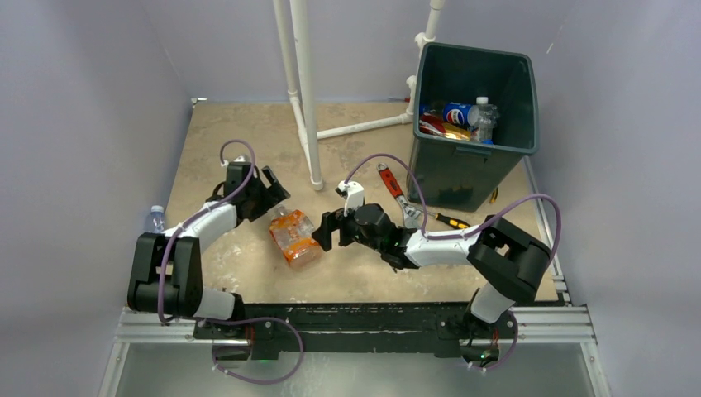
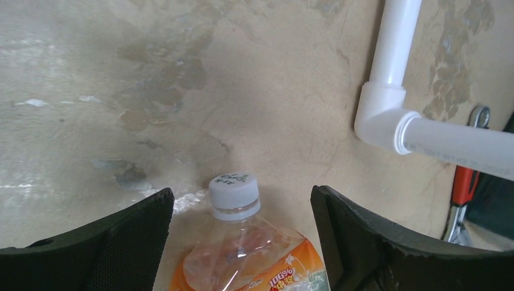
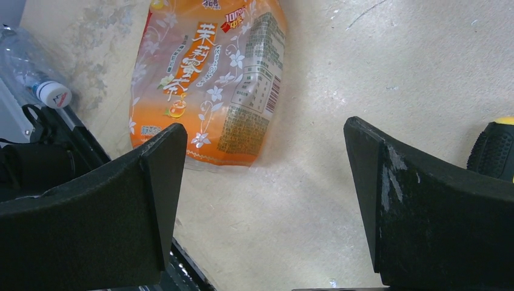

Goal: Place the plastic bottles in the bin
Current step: Pick up the plastic bottle at the center of the board.

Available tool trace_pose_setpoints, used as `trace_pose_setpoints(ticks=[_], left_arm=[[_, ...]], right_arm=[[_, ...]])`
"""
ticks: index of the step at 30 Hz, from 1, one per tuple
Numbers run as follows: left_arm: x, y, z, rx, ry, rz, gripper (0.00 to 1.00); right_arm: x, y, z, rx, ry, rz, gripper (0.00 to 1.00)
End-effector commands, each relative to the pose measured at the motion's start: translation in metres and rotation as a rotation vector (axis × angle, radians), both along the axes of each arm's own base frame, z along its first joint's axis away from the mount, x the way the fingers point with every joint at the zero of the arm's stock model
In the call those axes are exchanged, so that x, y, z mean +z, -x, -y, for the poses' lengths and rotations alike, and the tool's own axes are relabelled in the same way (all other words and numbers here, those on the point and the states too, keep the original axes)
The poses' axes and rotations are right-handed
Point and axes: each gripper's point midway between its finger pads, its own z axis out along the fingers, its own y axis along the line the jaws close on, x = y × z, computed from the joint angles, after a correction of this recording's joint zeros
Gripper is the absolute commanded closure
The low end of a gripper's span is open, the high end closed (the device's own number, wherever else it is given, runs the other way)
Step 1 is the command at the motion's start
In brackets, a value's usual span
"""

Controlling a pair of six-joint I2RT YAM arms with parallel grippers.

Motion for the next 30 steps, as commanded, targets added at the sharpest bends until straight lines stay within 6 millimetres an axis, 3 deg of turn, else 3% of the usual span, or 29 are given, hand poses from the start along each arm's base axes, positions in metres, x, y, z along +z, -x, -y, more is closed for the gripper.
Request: trace_pose_setpoints(ticks=[1, 6, 20, 28, 30], left_arm=[[-0.004, -0.006, 0.003, -0.023, -0.032, 0.001, 0.19], [-0.019, 0.003, 0.003, -0.005, -0.022, -0.048, 0.29], [-0.029, 0.020, 0.017, -0.034, 0.024, -0.056, 0.68], [-0.008, 0.020, 0.018, -0.018, 0.046, -0.004, 0.98], [0.002, 0.022, 0.017, -0.013, 0.044, 0.017, 1.00]], right_arm=[[0.028, -0.006, -0.010, 0.015, -0.068, 0.053, 0.01], [0.025, -0.004, -0.009, 0.017, -0.066, 0.048, 0.01], [0.032, -0.001, -0.002, 0.014, -0.067, 0.062, 0.01], [0.043, 0.003, 0.004, 0.024, -0.076, 0.075, 0.01], [0.045, 0.005, 0.004, 0.032, -0.070, 0.075, 0.01]])
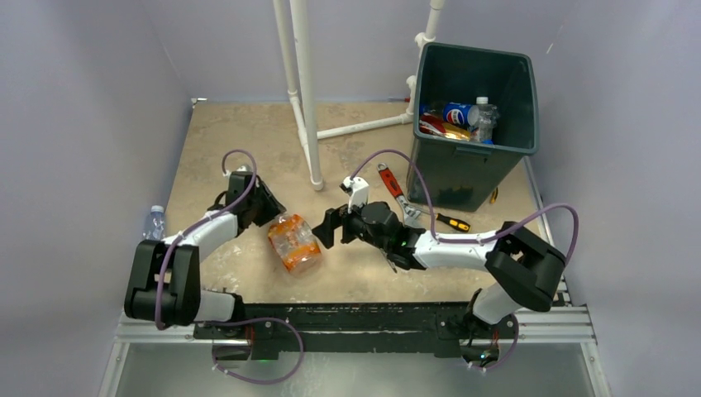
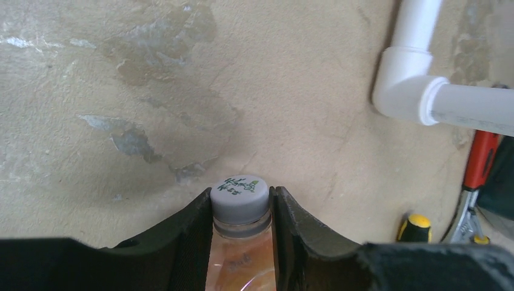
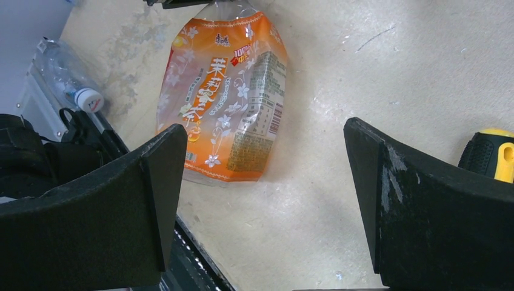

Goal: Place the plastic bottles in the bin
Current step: Pick up the plastic bottle at the center of the board.

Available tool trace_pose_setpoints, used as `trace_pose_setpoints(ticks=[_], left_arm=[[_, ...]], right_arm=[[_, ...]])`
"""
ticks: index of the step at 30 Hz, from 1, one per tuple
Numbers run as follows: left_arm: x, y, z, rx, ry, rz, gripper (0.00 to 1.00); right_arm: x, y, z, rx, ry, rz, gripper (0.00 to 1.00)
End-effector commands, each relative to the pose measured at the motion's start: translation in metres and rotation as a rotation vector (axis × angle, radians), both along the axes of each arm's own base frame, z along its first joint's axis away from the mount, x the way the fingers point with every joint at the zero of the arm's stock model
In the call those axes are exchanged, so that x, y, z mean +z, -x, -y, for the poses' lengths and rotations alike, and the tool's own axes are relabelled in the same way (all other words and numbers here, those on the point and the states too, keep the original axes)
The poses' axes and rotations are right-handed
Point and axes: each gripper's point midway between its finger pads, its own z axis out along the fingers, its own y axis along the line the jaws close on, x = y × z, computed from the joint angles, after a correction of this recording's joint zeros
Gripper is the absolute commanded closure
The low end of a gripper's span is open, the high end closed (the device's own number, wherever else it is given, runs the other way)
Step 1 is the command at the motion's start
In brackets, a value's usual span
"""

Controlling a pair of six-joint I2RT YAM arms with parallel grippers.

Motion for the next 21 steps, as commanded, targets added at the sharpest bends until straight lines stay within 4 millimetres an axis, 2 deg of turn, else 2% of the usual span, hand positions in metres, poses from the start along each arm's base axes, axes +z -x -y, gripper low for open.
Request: trace_pose_setpoints(ticks=[1, 8, 16, 21], left_arm=[[0.032, -0.002, 0.002, 0.010, 0.023, 0.087, 1.00], [0.083, -0.003, -0.001, 0.016, 0.022, 0.206, 1.00], [0.146, 0.002, 0.014, -0.048, 0.107, 0.375, 1.00], [0.187, 0.015, 0.026, -0.123, 0.172, 0.517, 1.00]], right_arm=[[0.016, 0.003, 0.002, 0.026, -0.012, 0.032, 0.01], [0.059, 0.011, 0.006, 0.053, -0.077, 0.080, 0.01], [0.113, 0.036, 0.008, 0.168, -0.188, 0.130, 0.01], [0.132, 0.047, 0.007, 0.224, -0.230, 0.151, 0.01]])
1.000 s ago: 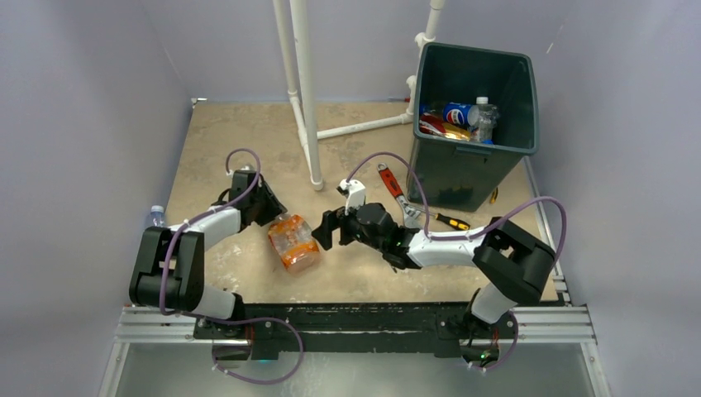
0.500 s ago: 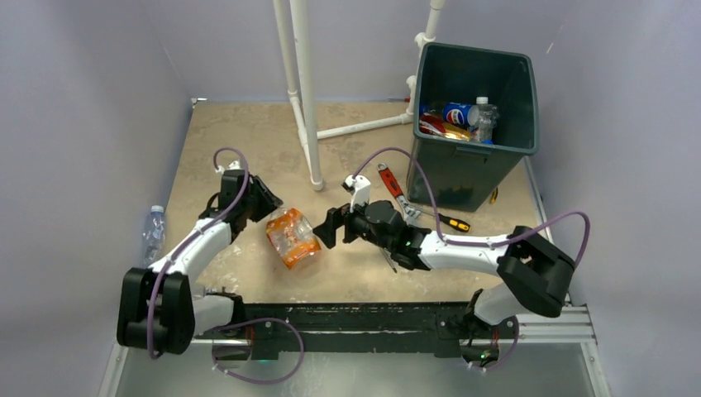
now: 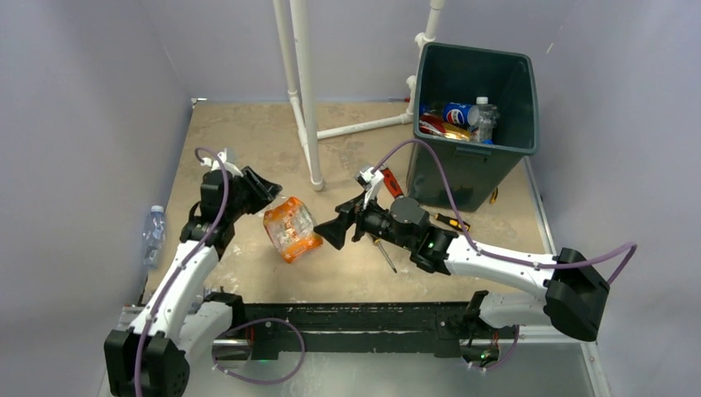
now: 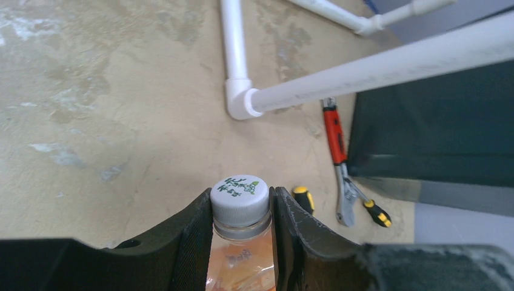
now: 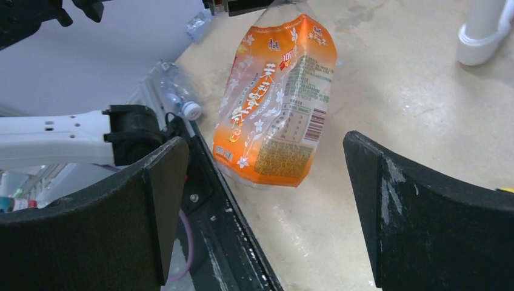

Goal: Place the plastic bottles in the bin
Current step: Pick up the plastic bottle at the center of the board.

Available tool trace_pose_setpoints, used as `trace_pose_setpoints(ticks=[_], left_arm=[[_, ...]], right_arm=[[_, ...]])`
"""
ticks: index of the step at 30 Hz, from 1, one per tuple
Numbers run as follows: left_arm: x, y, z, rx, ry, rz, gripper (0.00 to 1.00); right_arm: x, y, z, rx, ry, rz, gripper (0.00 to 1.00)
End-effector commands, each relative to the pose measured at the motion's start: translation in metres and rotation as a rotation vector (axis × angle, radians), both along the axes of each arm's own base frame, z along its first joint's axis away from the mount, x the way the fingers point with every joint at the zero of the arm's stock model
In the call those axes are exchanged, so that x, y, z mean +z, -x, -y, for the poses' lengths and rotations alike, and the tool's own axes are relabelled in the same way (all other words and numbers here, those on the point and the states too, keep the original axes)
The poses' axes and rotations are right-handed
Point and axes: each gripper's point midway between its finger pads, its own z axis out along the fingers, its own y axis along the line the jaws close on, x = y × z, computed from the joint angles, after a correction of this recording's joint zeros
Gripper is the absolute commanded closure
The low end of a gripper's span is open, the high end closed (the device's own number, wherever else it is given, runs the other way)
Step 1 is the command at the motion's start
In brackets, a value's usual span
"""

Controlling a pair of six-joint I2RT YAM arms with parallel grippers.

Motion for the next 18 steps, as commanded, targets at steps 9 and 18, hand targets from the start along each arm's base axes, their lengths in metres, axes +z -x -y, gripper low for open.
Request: trace_pose_setpoints(ticks=[9, 18], left_arm=[[0.120, 0.030, 0.013, -0.083, 0.110, 0.444, 1.00], [0.158, 0.064, -0.008, -0.016, 0.035, 0.564, 1.00]], right_arm=[[0.055, 0.022, -0.014, 0.149, -0.161, 0.046, 0.01], [0.115, 0.025, -0.015, 0.170, -0.285, 0.149, 0.01]])
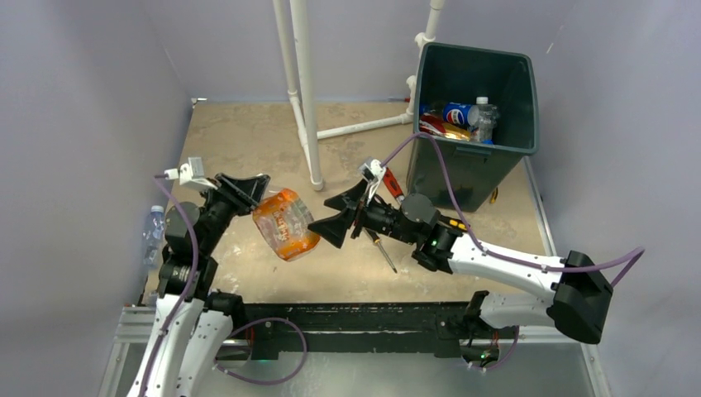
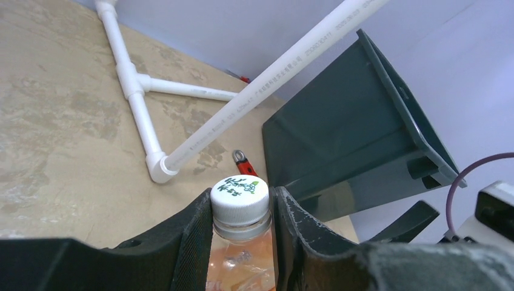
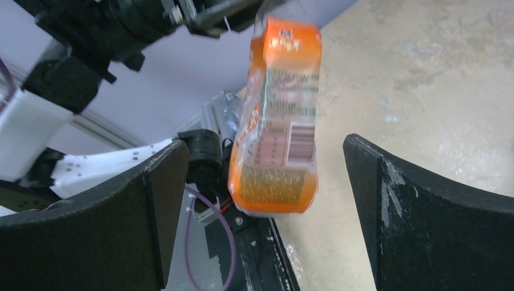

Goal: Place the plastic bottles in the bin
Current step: Pick up the plastic bottle at the center of the board.

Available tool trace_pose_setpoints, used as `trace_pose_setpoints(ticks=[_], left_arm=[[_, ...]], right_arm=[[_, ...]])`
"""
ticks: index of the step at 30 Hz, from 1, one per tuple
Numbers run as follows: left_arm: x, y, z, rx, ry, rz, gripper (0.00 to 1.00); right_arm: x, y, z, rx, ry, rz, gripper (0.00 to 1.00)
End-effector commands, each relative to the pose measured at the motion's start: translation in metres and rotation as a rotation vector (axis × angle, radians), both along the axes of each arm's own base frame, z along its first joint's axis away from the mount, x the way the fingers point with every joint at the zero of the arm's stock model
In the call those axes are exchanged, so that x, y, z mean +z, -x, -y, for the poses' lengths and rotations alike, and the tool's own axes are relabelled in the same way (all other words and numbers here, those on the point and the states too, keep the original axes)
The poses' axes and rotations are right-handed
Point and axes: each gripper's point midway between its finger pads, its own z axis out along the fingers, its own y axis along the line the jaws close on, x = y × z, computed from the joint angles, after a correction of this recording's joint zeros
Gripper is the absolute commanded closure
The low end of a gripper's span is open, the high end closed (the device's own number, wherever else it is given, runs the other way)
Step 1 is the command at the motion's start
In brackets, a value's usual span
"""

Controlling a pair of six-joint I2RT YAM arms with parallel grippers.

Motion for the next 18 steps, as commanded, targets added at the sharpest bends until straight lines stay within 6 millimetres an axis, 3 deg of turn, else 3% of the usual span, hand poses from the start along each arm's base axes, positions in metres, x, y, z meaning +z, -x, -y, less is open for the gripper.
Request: trace_pose_setpoints(ticks=[1, 4, 11, 18], left_arm=[[0.033, 0.021, -0.017, 0.072, -0.052, 0.101, 1.00], [0.050, 0.030, -0.022, 0.095, -0.070, 0.164, 1.00], [0.089, 0.037, -0.009, 0.019, -0.053, 0.299, 1.00], [0.129, 0.047, 0.006, -0.072, -0.060, 0.457, 1.00]], right_arm=[[0.060, 0.003, -0.009, 0.044, -0.115, 0.095, 0.01], [0.059, 0.002, -0.015, 0.060, -0.104, 0.083, 0.01], [0.053, 0.012, -0.013, 0.082, -0.064, 0.074, 0.01], [0.074, 0.021, -0.007, 0.091, -0.032, 0.143, 0.01]])
